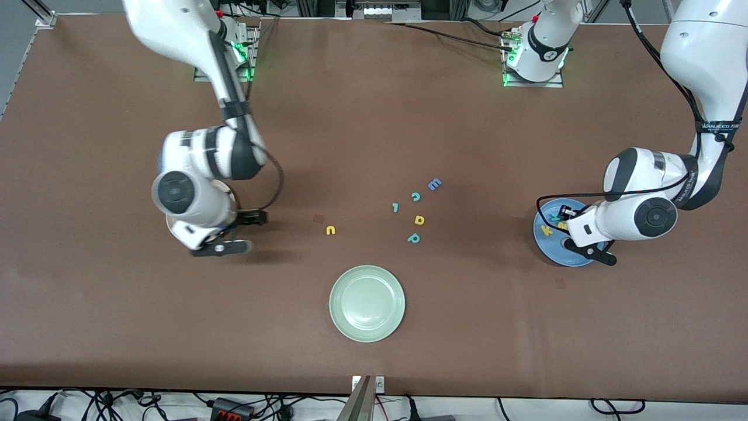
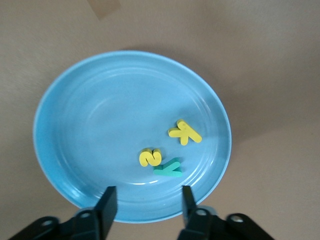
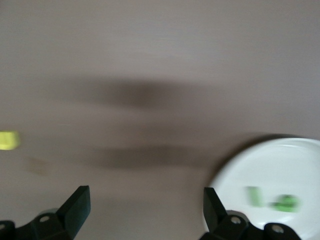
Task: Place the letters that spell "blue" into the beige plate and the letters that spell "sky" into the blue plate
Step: 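Place green a on white plate while the left gripper places s on blue, then grasp yellow u with the right gripper while the left gripper returns to rest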
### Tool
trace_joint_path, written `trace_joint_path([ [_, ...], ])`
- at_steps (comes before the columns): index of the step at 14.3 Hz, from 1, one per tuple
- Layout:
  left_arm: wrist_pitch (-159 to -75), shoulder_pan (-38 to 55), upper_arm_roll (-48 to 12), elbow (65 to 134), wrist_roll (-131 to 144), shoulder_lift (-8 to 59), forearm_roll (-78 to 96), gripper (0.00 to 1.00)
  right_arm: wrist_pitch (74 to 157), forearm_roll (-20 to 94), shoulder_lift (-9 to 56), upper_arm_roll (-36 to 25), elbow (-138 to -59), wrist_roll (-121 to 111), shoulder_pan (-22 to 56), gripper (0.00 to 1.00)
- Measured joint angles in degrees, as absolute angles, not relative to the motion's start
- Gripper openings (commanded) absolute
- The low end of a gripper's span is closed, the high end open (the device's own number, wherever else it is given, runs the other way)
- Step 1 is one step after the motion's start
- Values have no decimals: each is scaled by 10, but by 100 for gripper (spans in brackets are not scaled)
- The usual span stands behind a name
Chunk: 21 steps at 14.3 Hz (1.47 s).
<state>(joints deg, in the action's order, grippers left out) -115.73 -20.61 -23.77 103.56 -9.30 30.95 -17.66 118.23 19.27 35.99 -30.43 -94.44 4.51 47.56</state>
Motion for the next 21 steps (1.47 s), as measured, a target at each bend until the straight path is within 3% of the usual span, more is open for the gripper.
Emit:
trace_joint_path([
  [6, -1117, -207, -250, 959, -93, 277, -177, 100, 1199, 210, 461, -247, -854, 125, 511, 100],
  [10, -1023, -205, -290, 857, -60, 250, -177, 100, 1220, 211, 494, -240, -828, 135, 519, 81],
  [11, -996, -205, -295, 831, -35, 237, -177, 100, 1227, 212, 496, -239, -827, 138, 521, 66],
  [12, -966, -206, -300, 806, -3, 224, -177, 100, 1233, 212, 499, -238, -825, 148, 523, 63],
  [15, -882, -206, -309, 755, 88, 187, -177, 100, 1240, 212, 506, -237, -824, 173, 528, 60],
  [21, -873, -213, -309, 746, 108, 177, -141, 100, 1251, 212, 509, -237, -824, 177, 528, 57],
])
